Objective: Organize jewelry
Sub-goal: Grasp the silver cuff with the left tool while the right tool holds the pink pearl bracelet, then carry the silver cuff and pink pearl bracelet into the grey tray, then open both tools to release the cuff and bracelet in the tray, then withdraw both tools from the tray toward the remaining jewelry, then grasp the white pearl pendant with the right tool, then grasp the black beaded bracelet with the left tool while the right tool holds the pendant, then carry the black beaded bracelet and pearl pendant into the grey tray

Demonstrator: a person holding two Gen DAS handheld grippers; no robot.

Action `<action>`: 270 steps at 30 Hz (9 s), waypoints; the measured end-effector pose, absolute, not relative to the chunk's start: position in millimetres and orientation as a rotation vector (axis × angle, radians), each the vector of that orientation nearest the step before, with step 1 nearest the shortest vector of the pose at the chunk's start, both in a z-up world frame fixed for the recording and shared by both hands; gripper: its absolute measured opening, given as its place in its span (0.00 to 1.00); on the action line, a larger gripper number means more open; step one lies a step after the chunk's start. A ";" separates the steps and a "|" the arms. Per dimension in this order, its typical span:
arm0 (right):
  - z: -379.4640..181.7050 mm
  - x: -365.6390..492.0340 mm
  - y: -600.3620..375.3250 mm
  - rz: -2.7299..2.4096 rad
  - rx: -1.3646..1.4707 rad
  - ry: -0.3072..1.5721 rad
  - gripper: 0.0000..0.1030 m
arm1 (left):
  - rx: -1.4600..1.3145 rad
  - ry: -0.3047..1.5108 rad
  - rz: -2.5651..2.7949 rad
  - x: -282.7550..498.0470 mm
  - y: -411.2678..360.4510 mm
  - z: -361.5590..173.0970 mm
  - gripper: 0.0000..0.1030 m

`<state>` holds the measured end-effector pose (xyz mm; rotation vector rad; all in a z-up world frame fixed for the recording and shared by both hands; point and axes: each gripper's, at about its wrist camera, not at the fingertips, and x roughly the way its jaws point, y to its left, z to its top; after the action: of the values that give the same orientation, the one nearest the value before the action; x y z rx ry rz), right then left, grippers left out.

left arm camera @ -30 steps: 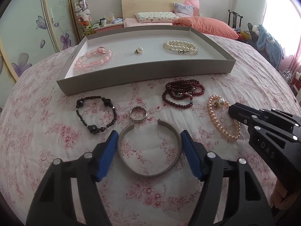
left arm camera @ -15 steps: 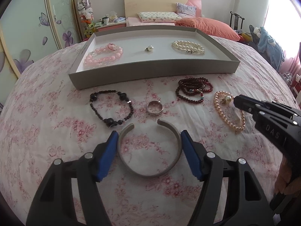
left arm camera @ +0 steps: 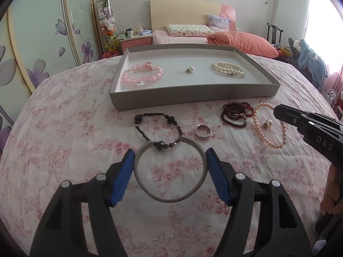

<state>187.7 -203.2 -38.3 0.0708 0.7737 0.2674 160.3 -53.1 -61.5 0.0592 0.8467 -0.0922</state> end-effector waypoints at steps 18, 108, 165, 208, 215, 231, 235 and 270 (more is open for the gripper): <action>-1.5 167.5 -205.1 0.291 0.107 0.645 0.06 | 0.043 0.676 -0.020 151.5 -33.7 -23.3 0.64; -2.6 299.0 -213.4 0.221 0.184 0.641 0.38 | -0.069 0.596 0.011 313.1 -2.2 14.2 0.64; -69.1 204.5 -206.1 0.154 -0.025 0.886 0.16 | 0.021 0.882 -0.023 209.8 -13.2 -70.9 0.65; -63.0 195.1 -209.0 0.164 0.021 0.858 0.15 | -0.080 0.815 -0.047 202.8 5.5 -47.7 0.05; -54.5 192.6 -207.6 0.166 0.028 0.820 0.15 | -0.101 0.768 -0.069 195.1 7.2 -35.5 0.05; -36.2 190.2 -207.9 0.168 0.027 0.737 0.14 | -0.110 0.685 -0.113 175.5 1.3 -9.8 0.05; -32.8 188.8 -205.7 0.172 0.018 0.718 0.14 | -0.112 0.667 -0.124 172.3 -1.3 -3.6 0.05; 26.3 200.8 -194.1 0.200 -0.004 0.484 0.14 | -0.062 0.568 -0.168 188.2 -32.6 31.7 0.05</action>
<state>200.8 -194.1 26.3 -0.0041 0.4838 0.1998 188.2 -32.6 31.7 -0.0623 0.5678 -0.1678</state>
